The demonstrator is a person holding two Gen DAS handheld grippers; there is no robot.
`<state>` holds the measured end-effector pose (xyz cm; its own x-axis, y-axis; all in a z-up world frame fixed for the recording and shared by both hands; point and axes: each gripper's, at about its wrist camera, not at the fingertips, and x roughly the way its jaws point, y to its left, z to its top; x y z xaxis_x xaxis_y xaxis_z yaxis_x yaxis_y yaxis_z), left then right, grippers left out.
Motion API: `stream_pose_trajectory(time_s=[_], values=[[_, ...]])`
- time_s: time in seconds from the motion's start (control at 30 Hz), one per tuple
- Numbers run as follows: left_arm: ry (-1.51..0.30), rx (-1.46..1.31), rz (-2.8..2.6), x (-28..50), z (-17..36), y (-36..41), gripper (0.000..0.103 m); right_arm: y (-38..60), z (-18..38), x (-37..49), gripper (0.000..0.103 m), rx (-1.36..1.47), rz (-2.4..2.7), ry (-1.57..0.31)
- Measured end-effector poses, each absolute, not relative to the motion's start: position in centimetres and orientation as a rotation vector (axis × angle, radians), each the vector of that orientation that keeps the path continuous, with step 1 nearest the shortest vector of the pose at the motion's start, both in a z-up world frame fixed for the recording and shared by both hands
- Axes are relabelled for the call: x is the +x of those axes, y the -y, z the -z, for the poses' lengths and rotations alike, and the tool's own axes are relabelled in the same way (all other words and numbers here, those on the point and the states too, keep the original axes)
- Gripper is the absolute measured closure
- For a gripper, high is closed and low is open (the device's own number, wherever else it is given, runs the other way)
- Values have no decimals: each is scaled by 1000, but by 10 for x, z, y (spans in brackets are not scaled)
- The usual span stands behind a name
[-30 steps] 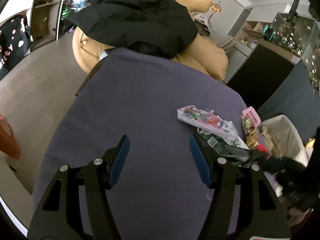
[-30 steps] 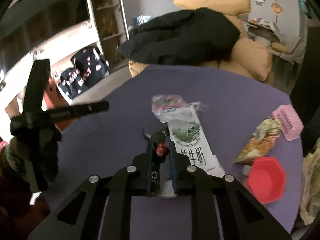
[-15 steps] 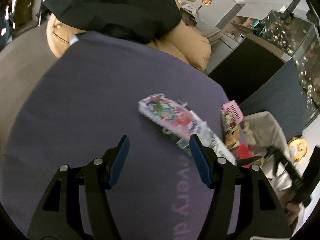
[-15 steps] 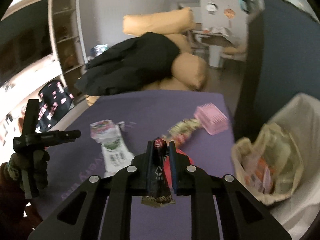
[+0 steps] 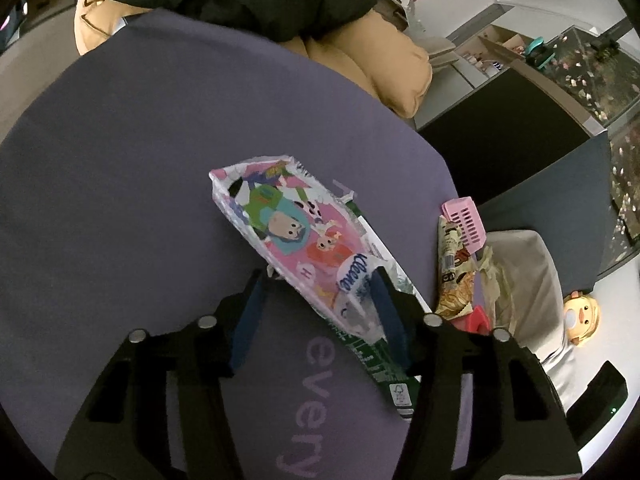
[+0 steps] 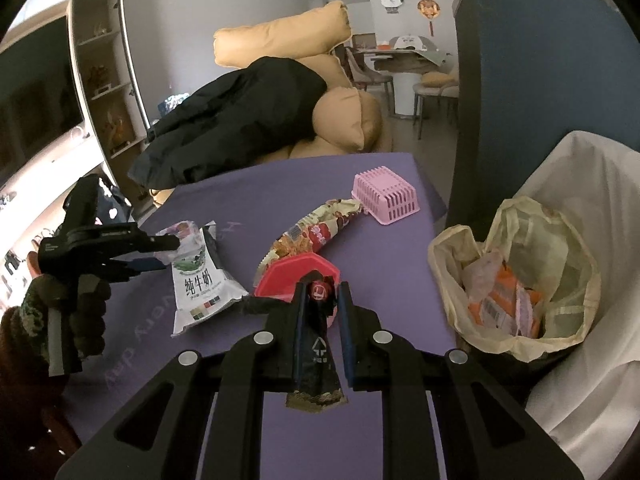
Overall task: Collect trash
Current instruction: 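Grasp the cartoon-printed wrapper with the left tool and lift it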
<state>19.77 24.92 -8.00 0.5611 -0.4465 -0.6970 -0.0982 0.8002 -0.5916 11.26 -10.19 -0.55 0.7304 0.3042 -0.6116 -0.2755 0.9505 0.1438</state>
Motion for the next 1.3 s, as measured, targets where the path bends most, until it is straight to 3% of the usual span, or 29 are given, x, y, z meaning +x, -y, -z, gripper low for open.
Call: stream_pose_trajectory(time_s=[0.13, 0.47, 0.7, 1.3], values=[[-931, -622, 228, 193, 75, -249, 66, 102, 11, 112, 87, 48, -319, -689], [-821, -549, 244, 171, 36, -250, 75, 105, 8, 108, 87, 57, -321, -674], [-737, -458, 262, 153, 1, -240, 89, 104, -8, 96, 87, 28, -328, -617], [-734, -397, 253, 140, 4, -236, 90, 111, -4, 92, 87, 52, -338, -620]])
